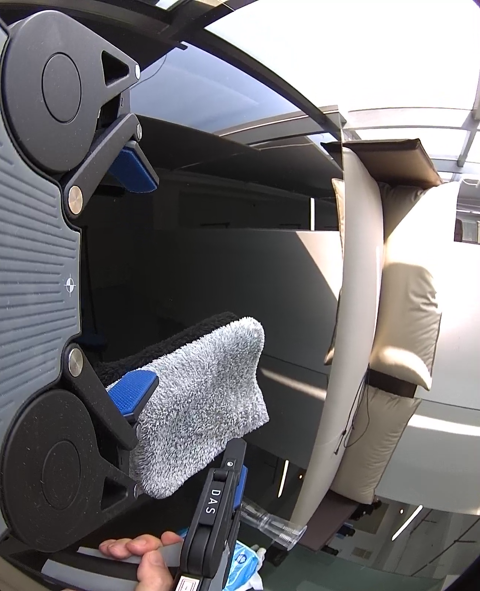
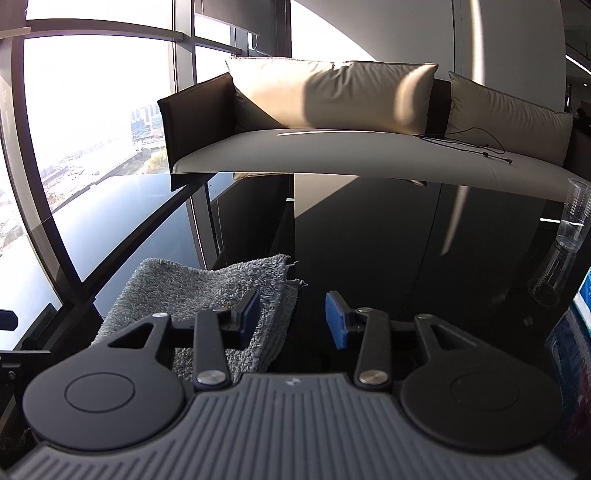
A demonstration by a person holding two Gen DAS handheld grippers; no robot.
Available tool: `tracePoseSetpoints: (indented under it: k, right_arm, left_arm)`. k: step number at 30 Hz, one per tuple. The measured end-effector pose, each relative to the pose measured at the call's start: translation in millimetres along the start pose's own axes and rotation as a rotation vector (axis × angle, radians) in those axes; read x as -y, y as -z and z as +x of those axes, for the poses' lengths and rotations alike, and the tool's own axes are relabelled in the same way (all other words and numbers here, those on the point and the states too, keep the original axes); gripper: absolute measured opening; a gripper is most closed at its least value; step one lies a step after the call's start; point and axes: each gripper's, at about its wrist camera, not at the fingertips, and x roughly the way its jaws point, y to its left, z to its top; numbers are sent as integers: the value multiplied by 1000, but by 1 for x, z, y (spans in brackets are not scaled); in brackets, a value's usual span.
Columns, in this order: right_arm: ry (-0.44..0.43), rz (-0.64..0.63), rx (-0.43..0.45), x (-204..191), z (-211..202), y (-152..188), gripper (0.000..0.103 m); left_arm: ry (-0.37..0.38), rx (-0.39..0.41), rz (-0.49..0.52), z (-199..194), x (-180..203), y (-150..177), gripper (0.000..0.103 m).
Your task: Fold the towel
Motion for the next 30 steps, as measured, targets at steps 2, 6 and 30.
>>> tracePoseSetpoints:
  k: [2, 6, 30]
  right_arm:
    - [-13, 6, -16, 0, -2, 2, 50]
    - [-25, 9, -33, -4, -8, 3, 56]
    - [-58, -115, -56, -35, -9, 20, 61]
  left_arm:
    - [-8, -7, -5, 1, -1, -1, 102]
    - [-26, 8, -1, -1, -2, -1, 102]
    - [-71, 4, -17, -4, -10, -3, 102]
